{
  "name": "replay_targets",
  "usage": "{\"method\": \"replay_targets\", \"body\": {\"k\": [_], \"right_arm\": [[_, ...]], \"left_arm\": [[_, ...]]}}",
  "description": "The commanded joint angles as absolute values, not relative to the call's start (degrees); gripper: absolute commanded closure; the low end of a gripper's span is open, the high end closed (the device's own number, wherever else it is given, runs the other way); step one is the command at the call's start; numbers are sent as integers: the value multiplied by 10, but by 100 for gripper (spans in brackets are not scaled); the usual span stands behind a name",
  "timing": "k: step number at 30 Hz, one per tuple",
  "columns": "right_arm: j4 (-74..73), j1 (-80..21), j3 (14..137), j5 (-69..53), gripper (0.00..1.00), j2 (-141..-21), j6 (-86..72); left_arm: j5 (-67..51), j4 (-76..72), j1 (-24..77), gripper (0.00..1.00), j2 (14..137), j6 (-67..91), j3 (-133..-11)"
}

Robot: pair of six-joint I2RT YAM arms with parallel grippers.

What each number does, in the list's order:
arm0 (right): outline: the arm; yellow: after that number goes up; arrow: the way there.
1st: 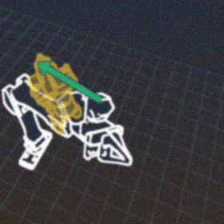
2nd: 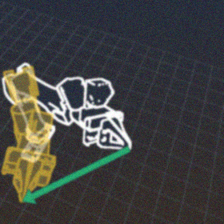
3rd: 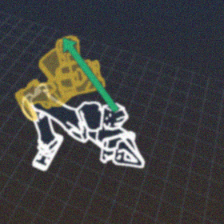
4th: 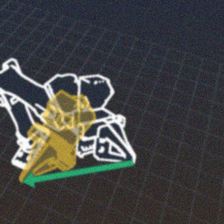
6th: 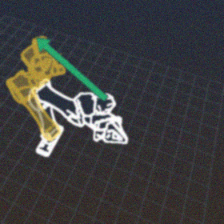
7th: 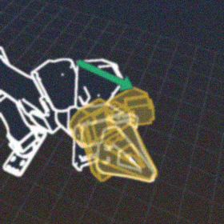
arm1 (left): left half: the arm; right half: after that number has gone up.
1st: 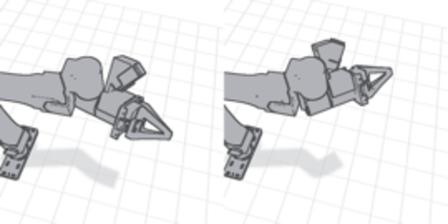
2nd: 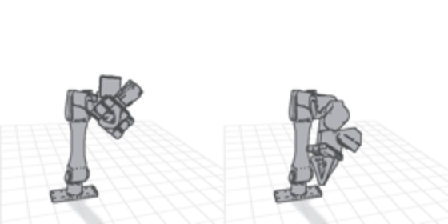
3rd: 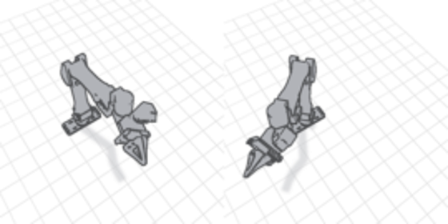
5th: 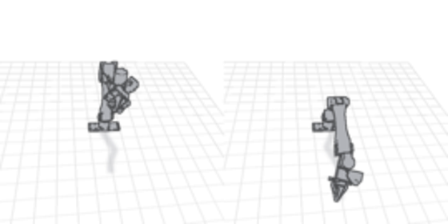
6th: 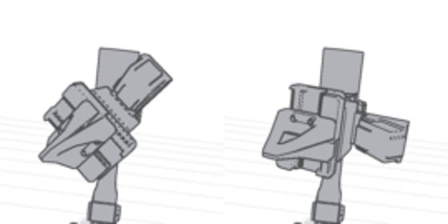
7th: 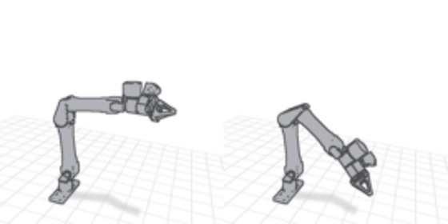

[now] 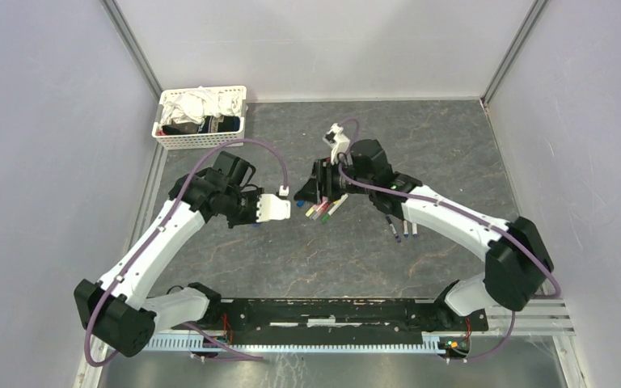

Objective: Open the pen caps
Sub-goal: Open the pen cap from the pen.

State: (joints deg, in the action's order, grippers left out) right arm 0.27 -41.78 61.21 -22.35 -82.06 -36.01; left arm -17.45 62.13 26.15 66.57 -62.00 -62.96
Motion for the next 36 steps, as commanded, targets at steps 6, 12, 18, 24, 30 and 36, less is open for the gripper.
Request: {"method": "replay_targets", "body": {"k": [6,12,18,24,30,36], "right_arm": [[98,-455,629,-425,33,-890,-433],[73,-488,665,-421,33,-935,-418],[72,-507,689,-421,35,-975,-425],[82,-515,695,-426,46,-996,-435],[74,-514,682,-436,91,-991,-417],[126,-496,623,-468,100,-961,-399]], "left_arm": [[-98,630,323,98,626,-764,-611],[-73,622,346,98,623,-762,-609],[-69,622,362,98,622,-751,-615],[-61,622,366,98,625,-748,-618],[-58,622,366,98,628,-743,-621],[-115,663,366,39,640,-706,-661]]}}
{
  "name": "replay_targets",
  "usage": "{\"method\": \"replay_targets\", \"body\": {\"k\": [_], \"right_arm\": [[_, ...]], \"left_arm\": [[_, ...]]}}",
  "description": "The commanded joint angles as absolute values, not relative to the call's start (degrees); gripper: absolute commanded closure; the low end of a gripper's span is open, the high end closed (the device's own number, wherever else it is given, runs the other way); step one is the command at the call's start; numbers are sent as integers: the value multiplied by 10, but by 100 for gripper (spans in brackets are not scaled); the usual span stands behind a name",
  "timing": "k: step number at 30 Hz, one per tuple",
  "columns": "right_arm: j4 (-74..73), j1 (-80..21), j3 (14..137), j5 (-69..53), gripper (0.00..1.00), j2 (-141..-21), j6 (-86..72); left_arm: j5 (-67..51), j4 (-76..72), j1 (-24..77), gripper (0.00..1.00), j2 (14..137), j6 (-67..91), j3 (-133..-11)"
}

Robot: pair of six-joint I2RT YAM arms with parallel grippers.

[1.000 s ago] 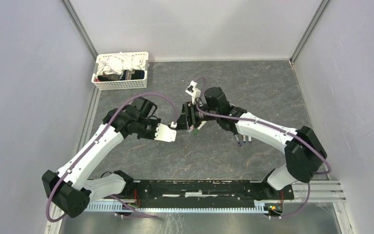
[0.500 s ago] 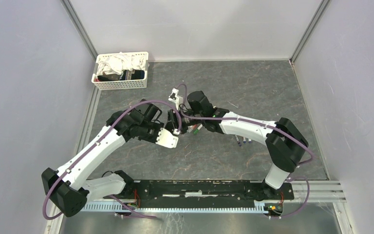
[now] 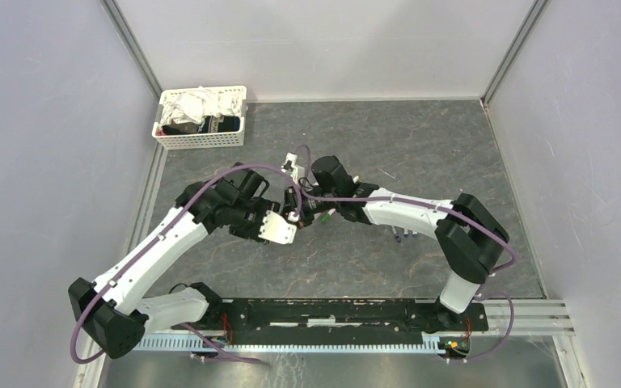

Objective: Open the pen caps
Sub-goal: Open the pen cap from the pen.

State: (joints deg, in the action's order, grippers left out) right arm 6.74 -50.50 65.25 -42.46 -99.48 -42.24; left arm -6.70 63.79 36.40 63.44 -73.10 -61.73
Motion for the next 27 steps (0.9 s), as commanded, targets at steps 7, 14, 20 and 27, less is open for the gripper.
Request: {"method": "replay_targets", "body": {"k": [7,14,20,27], "right_arm": [[205,-483,573,-507,100,-933,-401],[222,-484,596,-512,100,-940,-417],[206,-480,590,-506,100,-935,-408],[176,-469,564,-498,100,-923,-390]], "left_arm": [[-190,698,366,25,647,-672,-683],[-222,685,371,31,675,-640,-697],[-167,660,373,62,677,-662,-679],[-86,647,373,98,667,-703,-635]]}}
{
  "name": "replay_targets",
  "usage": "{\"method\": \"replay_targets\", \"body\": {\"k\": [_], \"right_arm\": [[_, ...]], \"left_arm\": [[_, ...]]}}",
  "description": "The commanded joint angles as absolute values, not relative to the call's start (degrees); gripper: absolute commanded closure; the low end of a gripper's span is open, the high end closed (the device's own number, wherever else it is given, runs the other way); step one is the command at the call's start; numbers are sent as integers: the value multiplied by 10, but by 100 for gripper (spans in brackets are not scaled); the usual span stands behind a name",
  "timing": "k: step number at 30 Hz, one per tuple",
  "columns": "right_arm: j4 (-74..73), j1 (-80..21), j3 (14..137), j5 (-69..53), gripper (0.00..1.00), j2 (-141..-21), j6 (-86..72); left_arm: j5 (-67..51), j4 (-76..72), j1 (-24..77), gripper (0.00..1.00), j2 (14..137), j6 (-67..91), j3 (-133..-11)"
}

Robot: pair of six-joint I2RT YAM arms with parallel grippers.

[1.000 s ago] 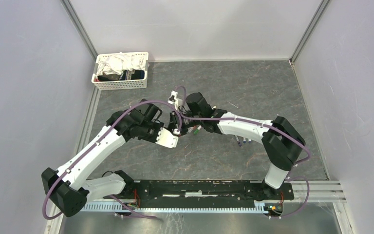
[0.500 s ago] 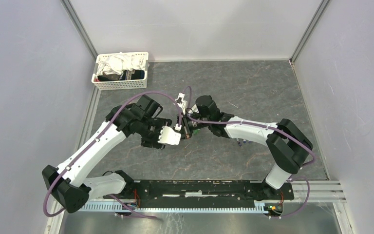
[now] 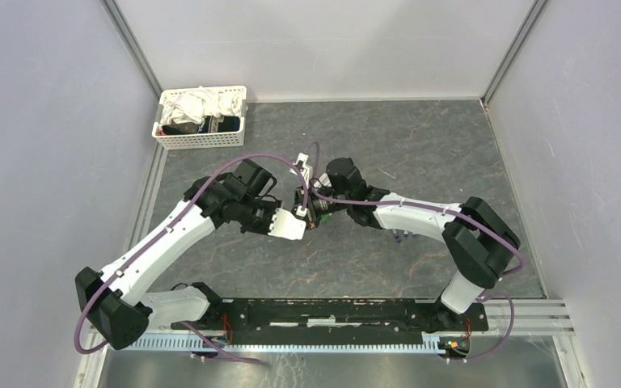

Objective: Open the pen caps
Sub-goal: Open the pen cap from the pen, then place the pen cap at the center of the board.

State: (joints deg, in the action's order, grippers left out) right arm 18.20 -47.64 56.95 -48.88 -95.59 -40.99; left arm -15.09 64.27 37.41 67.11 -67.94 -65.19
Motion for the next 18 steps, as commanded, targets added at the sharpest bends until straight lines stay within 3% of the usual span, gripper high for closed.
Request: {"method": "replay_targets", "body": {"k": [1,8,18], "right_arm": [[162,-469,563,-497,100,-921,-381],[45,-451,495,-459,100,-850,-293],[-29,-416,368,-415,100,-719,-259]], "left_arm": [[-80,648,373,98,670,-703,-635],[-4,634,356,98,680,-756,-604],[-8,586,308,98,716,-783,-593]]}}
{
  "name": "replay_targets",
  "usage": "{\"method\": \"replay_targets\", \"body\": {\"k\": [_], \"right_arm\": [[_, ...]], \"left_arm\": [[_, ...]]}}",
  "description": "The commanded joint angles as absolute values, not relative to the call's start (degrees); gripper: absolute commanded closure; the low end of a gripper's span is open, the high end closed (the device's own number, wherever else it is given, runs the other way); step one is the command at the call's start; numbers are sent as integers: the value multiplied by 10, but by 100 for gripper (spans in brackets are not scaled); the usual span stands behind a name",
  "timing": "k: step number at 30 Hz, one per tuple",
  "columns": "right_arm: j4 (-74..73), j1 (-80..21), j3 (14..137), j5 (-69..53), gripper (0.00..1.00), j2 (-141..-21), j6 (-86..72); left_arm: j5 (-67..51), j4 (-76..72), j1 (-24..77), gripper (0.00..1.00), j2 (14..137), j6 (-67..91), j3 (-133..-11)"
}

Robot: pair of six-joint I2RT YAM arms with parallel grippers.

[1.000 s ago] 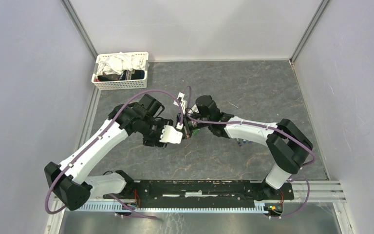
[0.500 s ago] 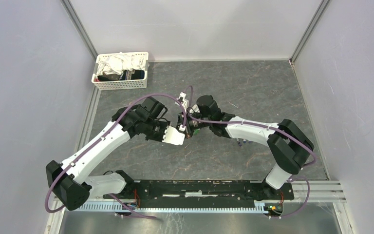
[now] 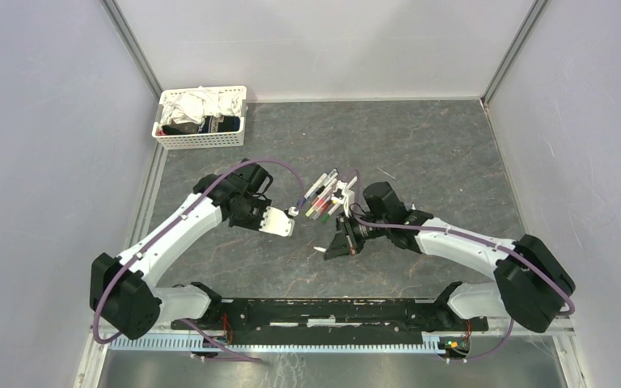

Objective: Open the pen caps
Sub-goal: Place the pen cap at the center of the board, then place the pen at the center of the board.

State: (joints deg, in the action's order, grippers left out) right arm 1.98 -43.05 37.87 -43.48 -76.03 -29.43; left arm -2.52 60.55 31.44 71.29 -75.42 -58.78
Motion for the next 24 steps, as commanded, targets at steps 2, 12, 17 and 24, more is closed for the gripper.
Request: {"method": "replay_targets", "body": {"k": [2,12,17,24], "right_arm": [[-60,-404,373,-375,100,-702,-243],[-151,-284,374,-134,100,-640,-246],[-175,-227,366,-30,100,-607,-236],[-134,-203,345,73,100,-638,-238]], "left_arm": [[-21,560,308,98,725,-764,-590],[-82,434,302,95,884,-595,-609],[-61,380,275,91,936,-558,-606],[-53,360,252,64,953,-529,-608]]}}
